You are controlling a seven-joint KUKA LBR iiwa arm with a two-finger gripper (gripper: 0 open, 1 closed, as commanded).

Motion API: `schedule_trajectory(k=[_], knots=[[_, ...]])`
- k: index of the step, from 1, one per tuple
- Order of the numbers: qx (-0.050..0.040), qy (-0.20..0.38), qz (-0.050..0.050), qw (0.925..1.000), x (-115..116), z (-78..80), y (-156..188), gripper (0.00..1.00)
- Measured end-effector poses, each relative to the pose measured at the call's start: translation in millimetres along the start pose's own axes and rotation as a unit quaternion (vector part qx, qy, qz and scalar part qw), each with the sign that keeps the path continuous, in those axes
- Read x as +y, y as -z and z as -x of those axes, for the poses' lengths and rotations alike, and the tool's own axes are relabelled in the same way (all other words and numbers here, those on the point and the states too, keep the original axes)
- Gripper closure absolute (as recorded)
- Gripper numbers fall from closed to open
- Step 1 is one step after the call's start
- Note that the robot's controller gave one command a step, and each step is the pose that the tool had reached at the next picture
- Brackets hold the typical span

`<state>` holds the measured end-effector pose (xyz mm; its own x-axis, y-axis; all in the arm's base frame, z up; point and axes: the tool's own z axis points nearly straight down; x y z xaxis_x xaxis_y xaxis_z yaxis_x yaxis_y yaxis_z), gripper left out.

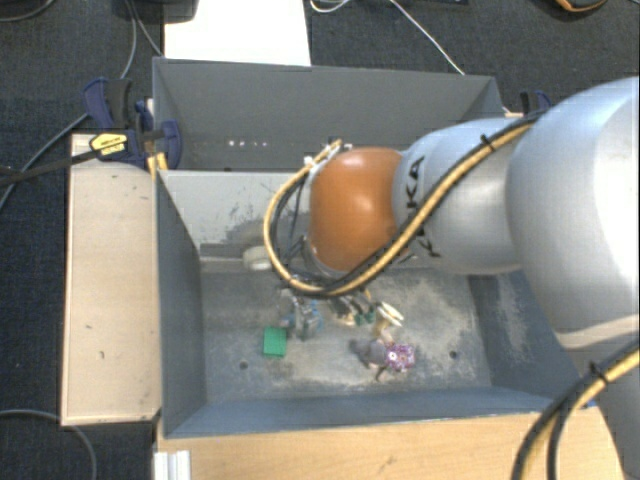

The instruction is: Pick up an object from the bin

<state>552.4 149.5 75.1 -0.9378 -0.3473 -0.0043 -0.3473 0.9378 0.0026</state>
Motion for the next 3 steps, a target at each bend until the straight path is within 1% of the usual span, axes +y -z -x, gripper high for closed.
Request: schedule_trajectory(k=[1,2,3], knots=[[0.003,0.0,0.0,1.0,0.3,-1.5,21.6,1.0],[-0.0032,-0.001,0.0,1.0,0.0,1.9,50.2,1.0],[-0.0038,-0.001,0.0,1.0,0.0,2.3,58.3,1.0]])
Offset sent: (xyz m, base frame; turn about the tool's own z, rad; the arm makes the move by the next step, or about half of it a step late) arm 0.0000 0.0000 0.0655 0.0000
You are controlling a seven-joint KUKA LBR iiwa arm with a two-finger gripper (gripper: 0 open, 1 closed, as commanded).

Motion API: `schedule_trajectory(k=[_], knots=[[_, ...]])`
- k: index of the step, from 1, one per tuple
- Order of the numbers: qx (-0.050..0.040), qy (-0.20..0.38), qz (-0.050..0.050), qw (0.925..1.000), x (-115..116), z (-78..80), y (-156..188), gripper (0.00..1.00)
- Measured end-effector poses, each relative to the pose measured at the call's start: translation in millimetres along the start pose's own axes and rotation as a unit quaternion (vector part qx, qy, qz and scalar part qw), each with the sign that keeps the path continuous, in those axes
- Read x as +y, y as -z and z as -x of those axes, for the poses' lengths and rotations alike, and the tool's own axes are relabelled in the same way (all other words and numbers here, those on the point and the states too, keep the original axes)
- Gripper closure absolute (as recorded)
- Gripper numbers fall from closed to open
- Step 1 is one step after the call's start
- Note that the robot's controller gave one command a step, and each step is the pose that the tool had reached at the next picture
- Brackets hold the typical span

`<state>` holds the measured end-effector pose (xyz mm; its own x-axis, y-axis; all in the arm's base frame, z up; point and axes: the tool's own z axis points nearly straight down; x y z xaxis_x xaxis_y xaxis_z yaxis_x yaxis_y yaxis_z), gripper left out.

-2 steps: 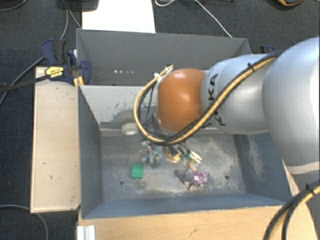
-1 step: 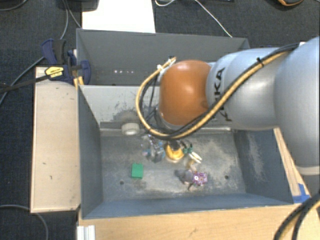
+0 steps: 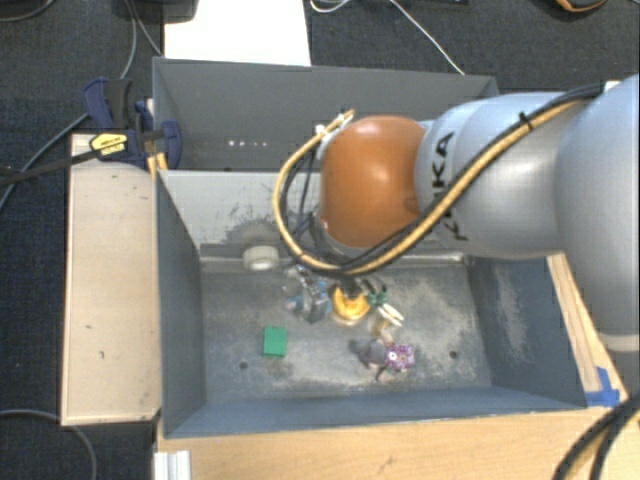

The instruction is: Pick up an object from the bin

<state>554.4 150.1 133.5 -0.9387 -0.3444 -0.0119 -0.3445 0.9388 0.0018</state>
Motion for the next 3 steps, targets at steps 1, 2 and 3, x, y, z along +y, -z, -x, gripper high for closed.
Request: schedule_trajectory(k=[1,2,3], knots=[[0.0041,-0.001,0.001,1.0,0.4,-1.6,7.7,1.0],[0.0027,-0.001,0.0,1.0,0.3,-1.3,26.3,1.0],[-0.0012,-0.002,0.0,1.0,0.1,0.8,37.3,1.0]])
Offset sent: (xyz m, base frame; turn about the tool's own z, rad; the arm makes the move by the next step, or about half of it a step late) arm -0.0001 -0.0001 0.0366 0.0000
